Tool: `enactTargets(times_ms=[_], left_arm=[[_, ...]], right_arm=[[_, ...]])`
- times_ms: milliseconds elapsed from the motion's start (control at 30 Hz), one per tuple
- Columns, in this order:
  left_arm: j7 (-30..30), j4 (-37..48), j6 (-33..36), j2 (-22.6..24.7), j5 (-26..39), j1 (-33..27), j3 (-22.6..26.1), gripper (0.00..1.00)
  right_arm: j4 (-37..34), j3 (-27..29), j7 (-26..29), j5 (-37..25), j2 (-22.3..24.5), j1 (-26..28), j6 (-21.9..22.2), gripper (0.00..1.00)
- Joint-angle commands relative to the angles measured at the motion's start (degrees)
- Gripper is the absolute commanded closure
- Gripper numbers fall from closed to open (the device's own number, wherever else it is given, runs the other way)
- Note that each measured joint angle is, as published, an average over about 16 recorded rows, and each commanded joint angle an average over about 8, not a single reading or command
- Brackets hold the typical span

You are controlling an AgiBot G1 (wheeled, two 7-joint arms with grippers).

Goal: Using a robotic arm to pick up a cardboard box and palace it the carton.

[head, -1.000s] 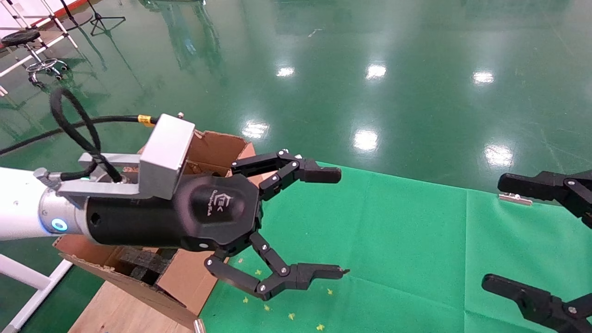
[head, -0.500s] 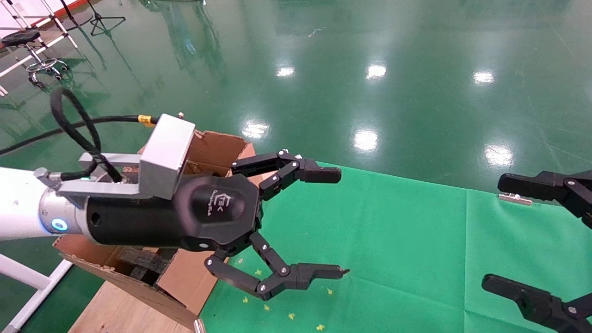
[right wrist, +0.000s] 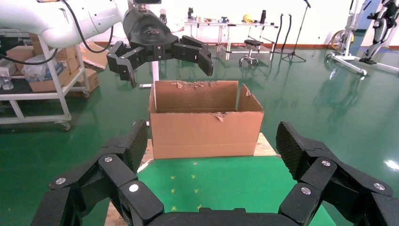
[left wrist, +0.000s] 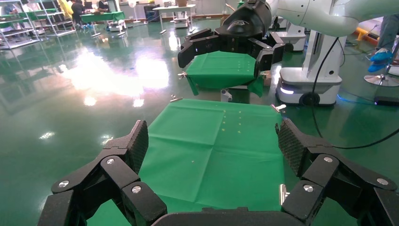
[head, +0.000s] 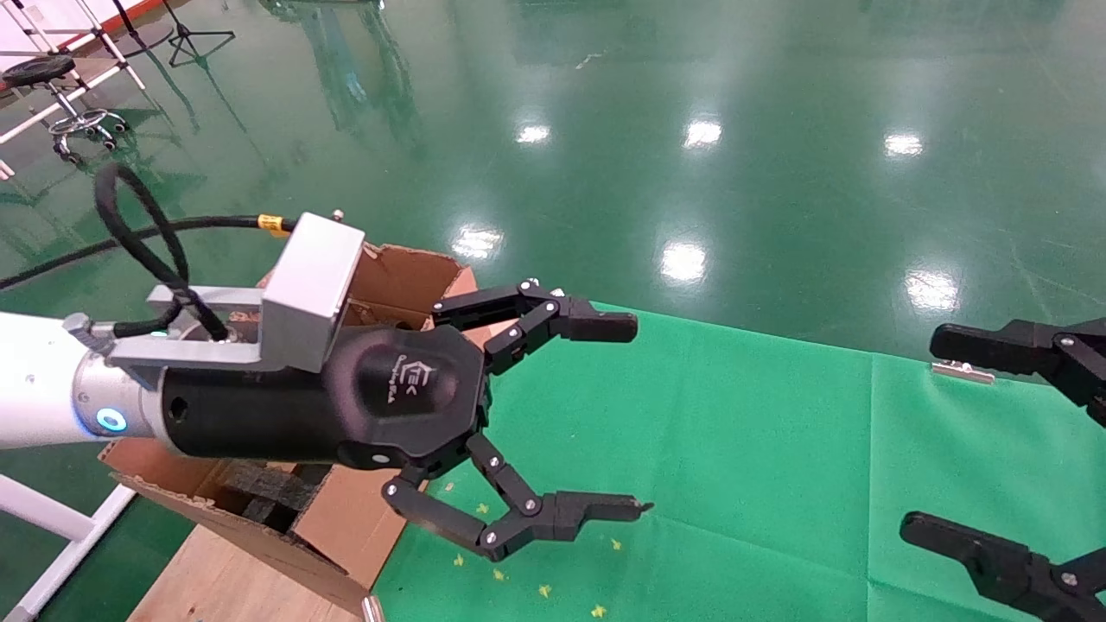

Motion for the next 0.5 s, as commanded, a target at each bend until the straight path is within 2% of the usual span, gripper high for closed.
enactTargets(times_ms=[33,500], left_arm=[[0.0,0.0,0.0,0.0,0.0,0.0,0.0,0.00],[0.0,0.0,0.0,0.0,0.0,0.0,0.0,0.00]], right_arm=[[0.0,0.0,0.0,0.0,0.0,0.0,0.0,0.00],[0.0,0.0,0.0,0.0,0.0,0.0,0.0,0.00]])
